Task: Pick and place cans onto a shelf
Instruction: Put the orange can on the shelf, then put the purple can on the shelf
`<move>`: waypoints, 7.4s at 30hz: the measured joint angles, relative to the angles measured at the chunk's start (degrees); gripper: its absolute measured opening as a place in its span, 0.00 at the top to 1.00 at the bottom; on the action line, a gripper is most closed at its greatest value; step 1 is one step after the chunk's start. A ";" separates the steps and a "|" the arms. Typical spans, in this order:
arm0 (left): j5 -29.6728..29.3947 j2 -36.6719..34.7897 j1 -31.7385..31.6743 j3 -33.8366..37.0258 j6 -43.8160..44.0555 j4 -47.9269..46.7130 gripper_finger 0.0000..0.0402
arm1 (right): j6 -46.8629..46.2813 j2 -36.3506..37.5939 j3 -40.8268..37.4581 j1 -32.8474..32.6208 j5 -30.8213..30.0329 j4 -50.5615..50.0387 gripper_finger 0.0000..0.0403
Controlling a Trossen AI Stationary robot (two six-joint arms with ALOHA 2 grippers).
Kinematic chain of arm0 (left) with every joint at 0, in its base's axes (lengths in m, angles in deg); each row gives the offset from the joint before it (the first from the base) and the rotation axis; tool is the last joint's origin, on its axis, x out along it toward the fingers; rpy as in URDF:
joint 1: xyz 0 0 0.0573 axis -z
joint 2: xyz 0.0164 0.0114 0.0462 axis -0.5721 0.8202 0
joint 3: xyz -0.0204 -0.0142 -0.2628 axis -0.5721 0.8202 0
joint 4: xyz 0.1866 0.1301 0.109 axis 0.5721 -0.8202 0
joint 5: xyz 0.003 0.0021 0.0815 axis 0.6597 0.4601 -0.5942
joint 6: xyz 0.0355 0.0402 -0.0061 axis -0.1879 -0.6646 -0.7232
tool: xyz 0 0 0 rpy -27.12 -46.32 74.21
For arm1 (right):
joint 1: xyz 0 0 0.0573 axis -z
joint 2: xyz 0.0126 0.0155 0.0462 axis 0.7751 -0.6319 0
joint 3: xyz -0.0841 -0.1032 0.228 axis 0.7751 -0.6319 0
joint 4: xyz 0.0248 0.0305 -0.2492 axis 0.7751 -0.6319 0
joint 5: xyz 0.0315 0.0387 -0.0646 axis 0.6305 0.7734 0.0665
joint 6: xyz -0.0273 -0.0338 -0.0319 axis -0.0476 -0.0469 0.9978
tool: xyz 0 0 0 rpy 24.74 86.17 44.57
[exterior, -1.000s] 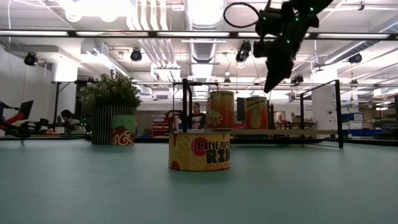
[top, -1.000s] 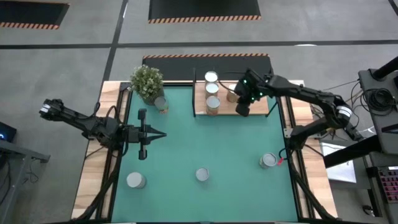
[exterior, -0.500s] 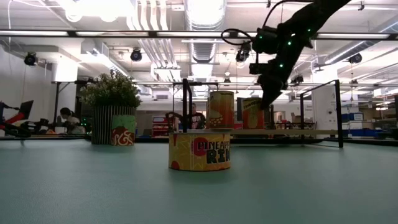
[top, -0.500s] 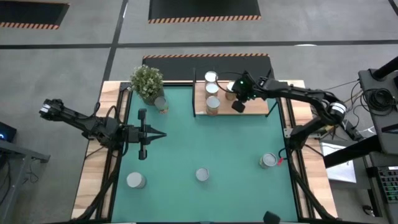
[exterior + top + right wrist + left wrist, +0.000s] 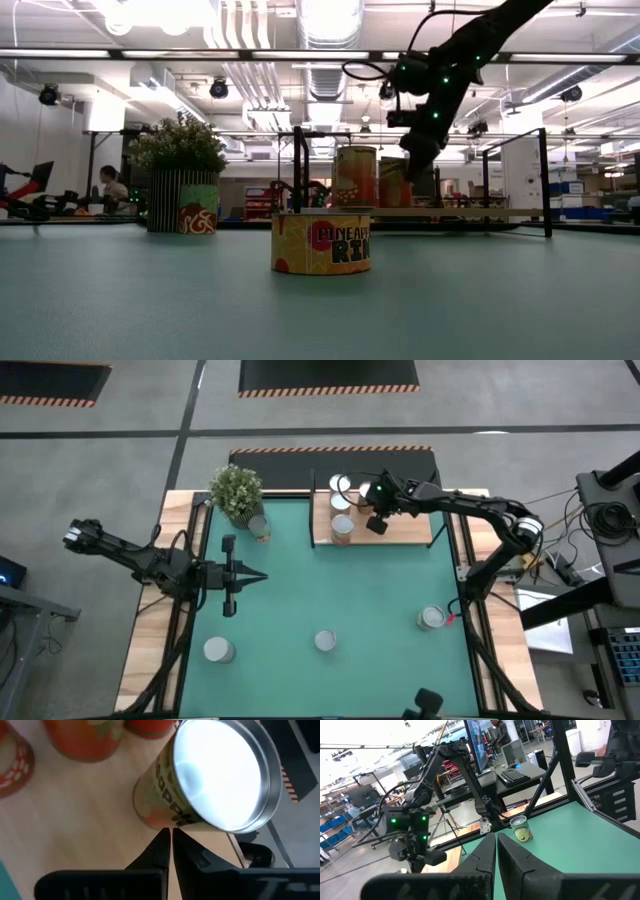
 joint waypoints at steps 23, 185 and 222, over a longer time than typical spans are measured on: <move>0.00 0.01 -0.02 0.00 0.00 0.02 1.00 | -3.45 0.10 -2.64 1.34 12.20 6.11 0.98; 22.45 43.44 29.07 -31.41 126.64 -78.67 0.06 | 8.60 23.38 -6.46 -58.92 -13.07 20.92 0.98; 19.54 43.80 32.23 -29.71 129.29 -77.96 0.06 | 8.53 23.38 -6.38 -58.92 -13.07 20.50 0.98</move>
